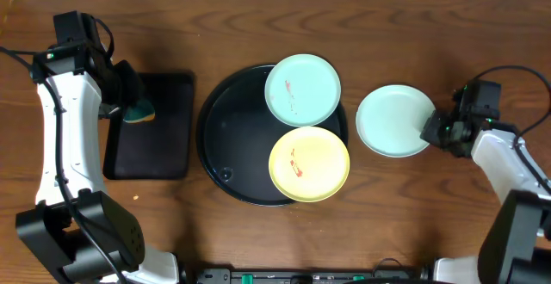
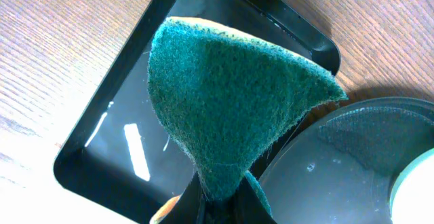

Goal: Clean dirty plates on tray and stack at the side
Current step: 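Place the green plate on the table right of the tray, release, then grip the edge of the yellow plate with the right gripper, then scrub the yellow plate with the sponge in the left gripper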

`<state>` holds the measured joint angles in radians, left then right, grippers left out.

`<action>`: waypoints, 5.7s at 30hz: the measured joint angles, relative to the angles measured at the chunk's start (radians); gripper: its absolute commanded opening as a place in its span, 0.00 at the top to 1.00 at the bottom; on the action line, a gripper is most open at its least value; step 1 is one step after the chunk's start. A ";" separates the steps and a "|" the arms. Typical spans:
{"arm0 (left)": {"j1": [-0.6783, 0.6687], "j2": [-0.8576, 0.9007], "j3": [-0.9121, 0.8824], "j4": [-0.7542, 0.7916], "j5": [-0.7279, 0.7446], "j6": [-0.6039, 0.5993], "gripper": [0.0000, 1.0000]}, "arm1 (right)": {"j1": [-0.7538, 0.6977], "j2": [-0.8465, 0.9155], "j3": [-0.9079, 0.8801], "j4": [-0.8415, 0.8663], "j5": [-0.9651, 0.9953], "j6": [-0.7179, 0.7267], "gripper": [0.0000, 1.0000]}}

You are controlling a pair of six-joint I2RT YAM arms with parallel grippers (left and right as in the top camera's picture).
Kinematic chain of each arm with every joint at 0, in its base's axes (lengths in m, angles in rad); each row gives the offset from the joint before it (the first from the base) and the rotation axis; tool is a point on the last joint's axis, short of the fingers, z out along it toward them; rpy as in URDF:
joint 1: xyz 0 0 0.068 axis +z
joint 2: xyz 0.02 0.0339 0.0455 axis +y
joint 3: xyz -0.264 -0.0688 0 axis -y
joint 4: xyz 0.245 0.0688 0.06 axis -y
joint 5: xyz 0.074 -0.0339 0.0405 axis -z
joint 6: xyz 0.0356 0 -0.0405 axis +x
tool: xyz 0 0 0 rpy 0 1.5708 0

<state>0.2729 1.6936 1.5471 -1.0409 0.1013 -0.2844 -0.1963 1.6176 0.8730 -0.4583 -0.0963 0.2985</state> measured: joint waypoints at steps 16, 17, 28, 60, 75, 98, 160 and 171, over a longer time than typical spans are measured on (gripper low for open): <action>0.000 0.000 0.000 0.000 0.000 0.000 0.93 | 0.047 -0.107 0.293 -0.451 -0.105 -0.055 0.51; 0.000 0.000 0.000 0.000 0.000 0.000 0.93 | 0.068 -0.122 0.311 -0.459 -0.122 -0.060 0.51; 0.000 0.000 0.000 0.000 0.000 0.000 0.93 | 0.417 -0.054 0.249 -0.499 -0.203 -0.048 0.55; -0.016 0.000 0.000 -0.003 -0.001 0.000 0.92 | 0.703 0.171 0.275 -0.214 -0.172 0.173 0.99; -0.167 0.000 -0.005 -0.038 0.000 -0.004 0.93 | 0.846 0.290 0.285 -0.075 -0.150 0.403 0.99; -0.592 0.020 -0.338 0.154 0.002 -0.248 0.93 | 0.845 0.291 0.285 -0.068 -0.150 0.429 0.99; -0.500 0.121 -0.397 0.300 0.053 -0.108 0.93 | 0.841 0.298 0.285 -0.051 -0.150 0.429 0.99; -0.485 0.121 -0.381 0.266 0.102 -0.106 0.93 | 0.841 0.298 0.293 -0.049 -0.157 0.433 0.99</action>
<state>-0.2123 1.8145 1.1660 -0.7746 0.2031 -0.3901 0.6445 1.9160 1.1660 -0.5076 -0.2535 0.7315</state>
